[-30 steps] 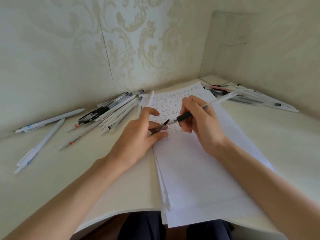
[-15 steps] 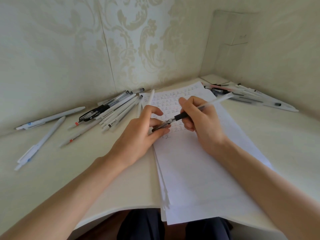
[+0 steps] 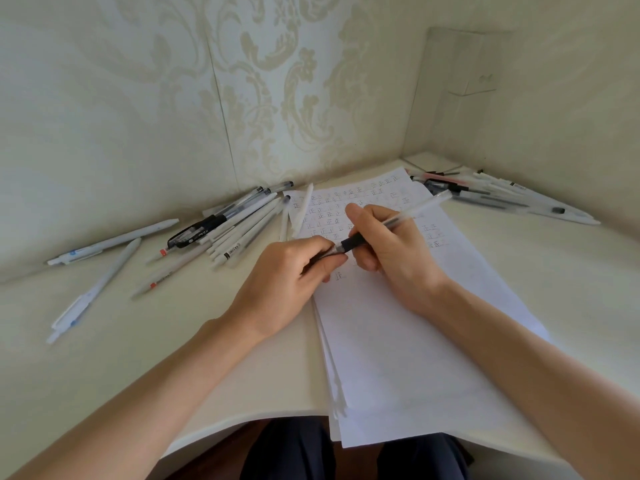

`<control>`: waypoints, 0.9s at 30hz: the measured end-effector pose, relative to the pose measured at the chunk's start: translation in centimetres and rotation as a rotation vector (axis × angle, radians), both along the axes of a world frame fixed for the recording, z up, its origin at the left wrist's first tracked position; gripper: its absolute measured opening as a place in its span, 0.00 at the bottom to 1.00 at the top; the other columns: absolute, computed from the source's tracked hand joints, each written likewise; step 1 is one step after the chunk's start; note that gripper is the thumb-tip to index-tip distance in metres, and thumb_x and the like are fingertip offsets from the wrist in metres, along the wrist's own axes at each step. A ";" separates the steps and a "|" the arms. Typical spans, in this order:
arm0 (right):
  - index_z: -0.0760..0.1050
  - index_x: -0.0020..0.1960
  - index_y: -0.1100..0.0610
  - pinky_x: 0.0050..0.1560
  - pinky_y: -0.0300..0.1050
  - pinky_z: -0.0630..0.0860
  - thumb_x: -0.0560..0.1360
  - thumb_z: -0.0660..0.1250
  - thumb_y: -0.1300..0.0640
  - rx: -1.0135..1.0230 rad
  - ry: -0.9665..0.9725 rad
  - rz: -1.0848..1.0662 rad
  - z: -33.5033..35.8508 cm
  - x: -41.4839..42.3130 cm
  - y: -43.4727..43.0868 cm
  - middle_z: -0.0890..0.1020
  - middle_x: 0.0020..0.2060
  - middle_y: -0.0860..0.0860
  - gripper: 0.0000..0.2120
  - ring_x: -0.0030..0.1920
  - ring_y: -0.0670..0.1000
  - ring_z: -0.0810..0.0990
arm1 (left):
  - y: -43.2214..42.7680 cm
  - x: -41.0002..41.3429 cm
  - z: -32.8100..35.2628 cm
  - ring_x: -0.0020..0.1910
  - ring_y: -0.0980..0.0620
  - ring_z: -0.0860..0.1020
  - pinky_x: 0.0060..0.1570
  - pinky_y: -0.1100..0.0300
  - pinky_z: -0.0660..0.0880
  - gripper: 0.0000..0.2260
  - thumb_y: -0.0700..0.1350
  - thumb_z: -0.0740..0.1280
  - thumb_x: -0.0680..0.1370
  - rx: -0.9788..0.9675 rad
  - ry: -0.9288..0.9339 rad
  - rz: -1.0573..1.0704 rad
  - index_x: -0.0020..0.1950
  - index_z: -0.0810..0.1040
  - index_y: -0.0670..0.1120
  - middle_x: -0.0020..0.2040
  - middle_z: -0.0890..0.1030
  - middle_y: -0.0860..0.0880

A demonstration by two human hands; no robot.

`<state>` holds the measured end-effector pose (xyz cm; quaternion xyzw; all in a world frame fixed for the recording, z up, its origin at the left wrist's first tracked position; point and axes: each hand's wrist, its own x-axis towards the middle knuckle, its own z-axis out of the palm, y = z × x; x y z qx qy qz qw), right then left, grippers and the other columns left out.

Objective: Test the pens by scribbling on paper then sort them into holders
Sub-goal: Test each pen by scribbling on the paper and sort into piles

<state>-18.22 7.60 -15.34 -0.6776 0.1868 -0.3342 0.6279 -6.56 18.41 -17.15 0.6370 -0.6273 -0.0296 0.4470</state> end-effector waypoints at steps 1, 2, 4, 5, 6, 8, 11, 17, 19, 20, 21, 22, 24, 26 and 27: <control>0.69 0.37 0.61 0.26 0.38 0.59 0.75 0.63 0.46 -0.021 0.012 0.025 0.1 -0.1 0.0 0.66 0.21 0.49 0.19 0.24 0.48 0.61 | -0.2 0.0 0.1 0.31 0.53 0.72 0.31 0.61 0.68 0.10 0.48 0.63 0.76 -0.015 0.000 0.023 0.42 0.76 0.41 0.31 0.75 0.52; 0.70 0.42 0.62 0.27 0.38 0.61 0.73 0.62 0.41 -0.038 0.019 0.035 0.2 -0.1 -0.1 0.67 0.22 0.49 0.22 0.26 0.47 0.62 | -0.3 0.2 0.2 0.31 0.53 0.71 0.31 0.60 0.67 0.09 0.47 0.63 0.77 -0.051 -0.003 0.073 0.43 0.75 0.41 0.31 0.74 0.52; 0.71 0.51 0.63 0.30 0.40 0.65 0.69 0.62 0.37 -0.052 0.037 -0.012 0.3 -0.2 -0.4 0.68 0.25 0.47 0.28 0.28 0.47 0.64 | -0.5 1.5 0.6 0.32 0.56 0.69 0.32 0.61 0.63 0.07 0.44 0.60 0.79 -0.159 -0.027 0.264 0.50 0.75 0.42 0.34 0.72 0.54; 0.71 0.54 0.62 0.31 0.41 0.65 0.68 0.61 0.36 -0.056 0.050 -0.056 0.3 -0.3 -0.5 0.69 0.26 0.48 0.29 0.29 0.47 0.65 | -0.4 2.6 0.8 0.34 0.55 0.70 0.34 0.61 0.64 0.08 0.42 0.58 0.80 -0.208 -0.047 0.384 0.54 0.74 0.42 0.37 0.73 0.52; 0.72 0.54 0.61 0.32 0.42 0.65 0.68 0.61 0.36 -0.063 0.069 -0.097 0.2 -0.4 -0.7 0.70 0.26 0.48 0.29 0.30 0.47 0.65 | -0.1 3.9 0.9 0.37 0.51 0.72 0.37 0.59 0.65 0.10 0.41 0.57 0.80 -0.236 -0.071 0.507 0.57 0.74 0.41 0.40 0.75 0.48; 0.73 0.52 0.58 0.34 0.43 0.65 0.68 0.61 0.35 -0.091 0.134 -0.147 0.0 -0.7 -0.8 0.72 0.27 0.48 0.27 0.31 0.49 0.67 | 0.8 6.5 0.9 0.44 0.41 0.73 0.42 0.51 0.66 0.11 0.41 0.56 0.81 -0.190 -0.140 0.767 0.59 0.74 0.41 0.45 0.76 0.41; 0.73 0.48 0.53 0.34 0.44 0.66 0.75 0.62 0.41 -0.134 0.241 -0.159 -0.2 -0.6 -0.9 0.76 0.28 0.48 0.16 0.32 0.52 0.68 | 1.7 8.4 0.3 0.55 0.38 0.70 0.51 0.47 0.64 0.11 0.44 0.59 0.79 0.068 -0.193 1.078 0.59 0.76 0.44 0.52 0.76 0.40; 0.72 0.45 0.51 0.36 0.46 0.68 0.77 0.62 0.46 -0.239 0.298 -0.101 0.1 -1.0 -0.5 0.79 0.29 0.47 0.09 0.32 0.48 0.71 | 1.0 6.9 0.0 0.59 0.37 0.68 0.61 0.43 0.61 0.14 0.43 0.63 0.74 0.145 -0.246 0.976 0.59 0.76 0.42 0.57 0.73 0.38; 0.73 0.46 0.52 0.36 0.45 0.69 0.78 0.62 0.49 -0.275 0.280 -0.161 0.4 -1.2 -1.2 0.80 0.32 0.48 0.07 0.33 0.47 0.72 | 0.0 5.5 0.4 0.57 0.36 0.71 0.60 0.39 0.65 0.14 0.42 0.62 0.72 0.047 -0.424 0.856 0.56 0.76 0.41 0.55 0.74 0.38; 0.73 0.47 0.54 0.35 0.43 0.70 0.78 0.62 0.51 -0.320 0.284 -0.245 0.6 -1.3 -1.8 0.80 0.34 0.50 0.06 0.33 0.46 0.73 | -0.6 4.5 0.7 0.55 0.36 0.72 0.58 0.41 0.67 0.14 0.42 0.61 0.72 -0.002 -0.488 0.766 0.55 0.77 0.40 0.54 0.75 0.38; 0.74 0.48 0.55 0.35 0.42 0.71 0.79 0.61 0.54 -0.401 0.306 -0.362 0.8 -1.6 -2.7 0.81 0.37 0.51 0.06 0.35 0.46 0.74 | -1.2 3.3 0.9 0.53 0.37 0.73 0.57 0.43 0.68 0.14 0.42 0.60 0.72 -0.034 -0.519 0.654 0.54 0.77 0.40 0.53 0.76 0.39; 0.75 0.49 0.57 0.38 0.44 0.72 0.79 0.60 0.56 -0.504 0.346 -0.493 0.9 -1.9 -3.9 0.82 0.41 0.53 0.06 0.39 0.48 0.76 | -1.9 2.1 1.1 0.53 0.37 0.74 0.56 0.45 0.69 0.13 0.42 0.60 0.72 -0.043 -0.519 0.541 0.53 0.78 0.40 0.53 0.76 0.40; 0.76 0.53 0.60 0.43 0.49 0.72 0.77 0.58 0.61 -0.665 0.473 -0.697 0.9 -3.1 -6.7 0.81 0.47 0.57 0.09 0.49 0.57 0.76 | -3.3 -0.1 1.0 0.53 0.40 0.76 0.55 0.48 0.69 0.10 0.42 0.63 0.74 0.010 -0.492 0.352 0.52 0.79 0.41 0.53 0.77 0.43; 0.76 0.56 0.61 0.48 0.50 0.69 0.75 0.57 0.66 -0.708 0.635 -0.784 0.2 -4.9 -9.6 0.80 0.52 0.59 0.14 0.56 0.61 0.73 | -4.7 -1.5 0.5 0.55 0.44 0.76 0.57 0.52 0.68 0.17 0.53 0.61 0.74 0.132 -0.492 0.220 0.55 0.79 0.44 0.55 0.77 0.47; 0.76 0.58 0.61 0.52 0.51 0.69 0.73 0.56 0.68 -0.694 0.711 -0.809 -0.2 -5.8 -10.7 0.80 0.55 0.60 0.17 0.58 0.61 0.72 | -5.3 -1.8 0.3 0.57 0.47 0.74 0.58 0.54 0.66 0.24 0.61 0.57 0.73 0.217 -0.463 0.161 0.57 0.78 0.46 0.57 0.76 0.49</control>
